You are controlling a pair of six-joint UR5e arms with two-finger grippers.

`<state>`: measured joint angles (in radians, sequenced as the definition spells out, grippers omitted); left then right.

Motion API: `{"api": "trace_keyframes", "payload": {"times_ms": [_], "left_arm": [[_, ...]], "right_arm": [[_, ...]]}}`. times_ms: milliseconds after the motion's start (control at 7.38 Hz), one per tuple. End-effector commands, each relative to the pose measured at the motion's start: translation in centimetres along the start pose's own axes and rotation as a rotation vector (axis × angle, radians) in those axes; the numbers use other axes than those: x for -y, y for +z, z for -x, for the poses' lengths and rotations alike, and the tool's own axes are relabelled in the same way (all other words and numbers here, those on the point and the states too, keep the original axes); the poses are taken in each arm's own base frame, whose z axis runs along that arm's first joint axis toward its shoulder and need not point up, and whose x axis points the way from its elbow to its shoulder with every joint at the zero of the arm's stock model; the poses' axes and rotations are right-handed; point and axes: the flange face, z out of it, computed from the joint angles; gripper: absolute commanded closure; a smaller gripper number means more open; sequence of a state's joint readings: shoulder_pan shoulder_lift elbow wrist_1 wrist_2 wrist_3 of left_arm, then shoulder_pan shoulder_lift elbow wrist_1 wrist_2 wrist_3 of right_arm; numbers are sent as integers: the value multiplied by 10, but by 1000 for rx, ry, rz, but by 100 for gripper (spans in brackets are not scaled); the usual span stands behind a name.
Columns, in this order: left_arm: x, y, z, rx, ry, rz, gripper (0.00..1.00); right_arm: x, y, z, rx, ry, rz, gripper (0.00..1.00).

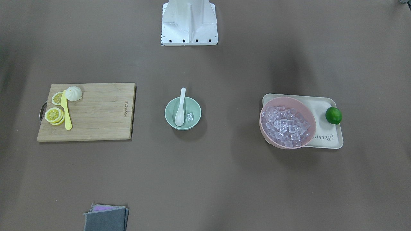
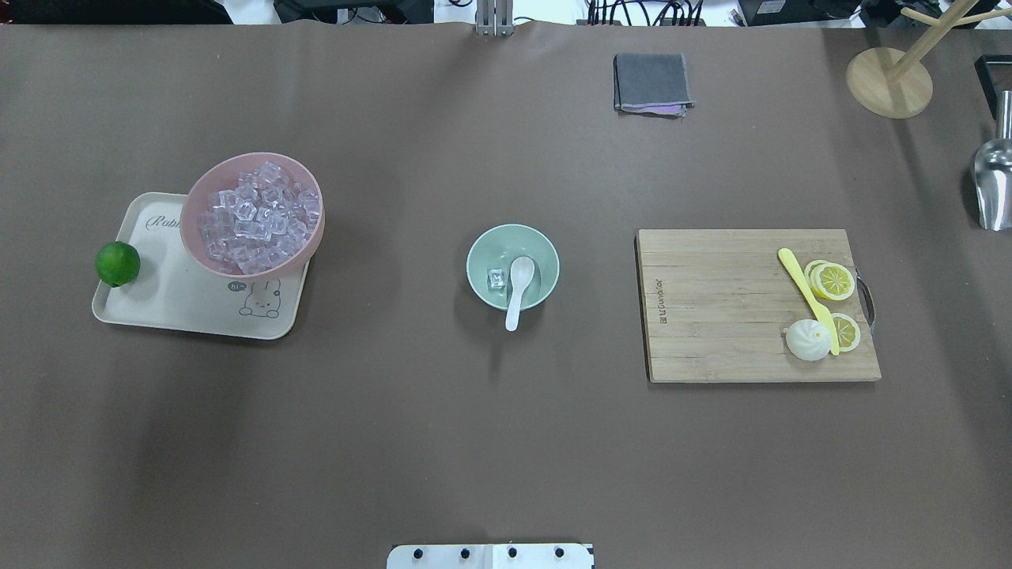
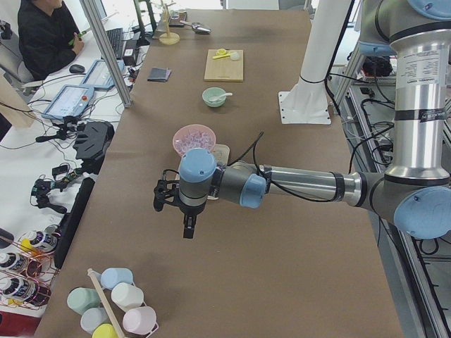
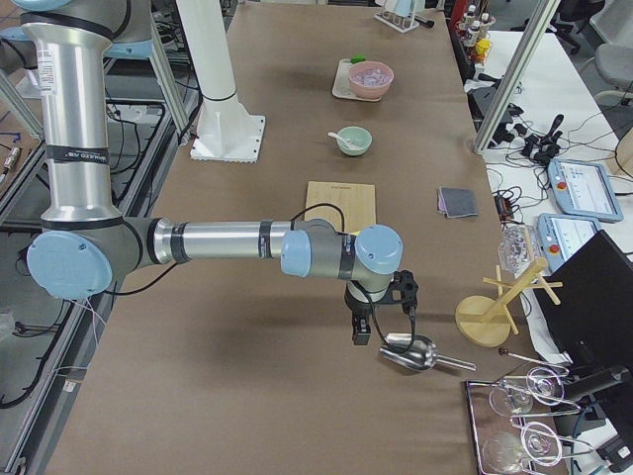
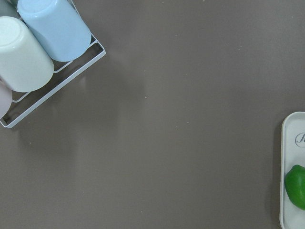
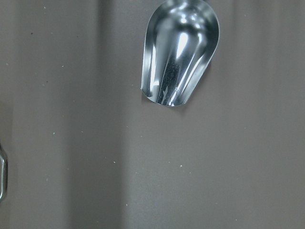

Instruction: Put spoon and ice into bowl

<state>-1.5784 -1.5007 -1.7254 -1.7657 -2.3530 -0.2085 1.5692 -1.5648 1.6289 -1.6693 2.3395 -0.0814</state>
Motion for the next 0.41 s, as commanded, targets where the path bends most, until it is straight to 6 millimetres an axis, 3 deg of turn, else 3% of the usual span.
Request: {"api": "trace_keyframes", "payload": {"times_ms": [0, 271], "left_arm": [[0, -1, -1, 1, 2, -2, 2], [0, 0, 0, 1, 0, 0, 2]], "right_arm": [[0, 0, 0, 1, 1, 1, 0], [0, 0, 1, 4, 0, -1, 0]]}}
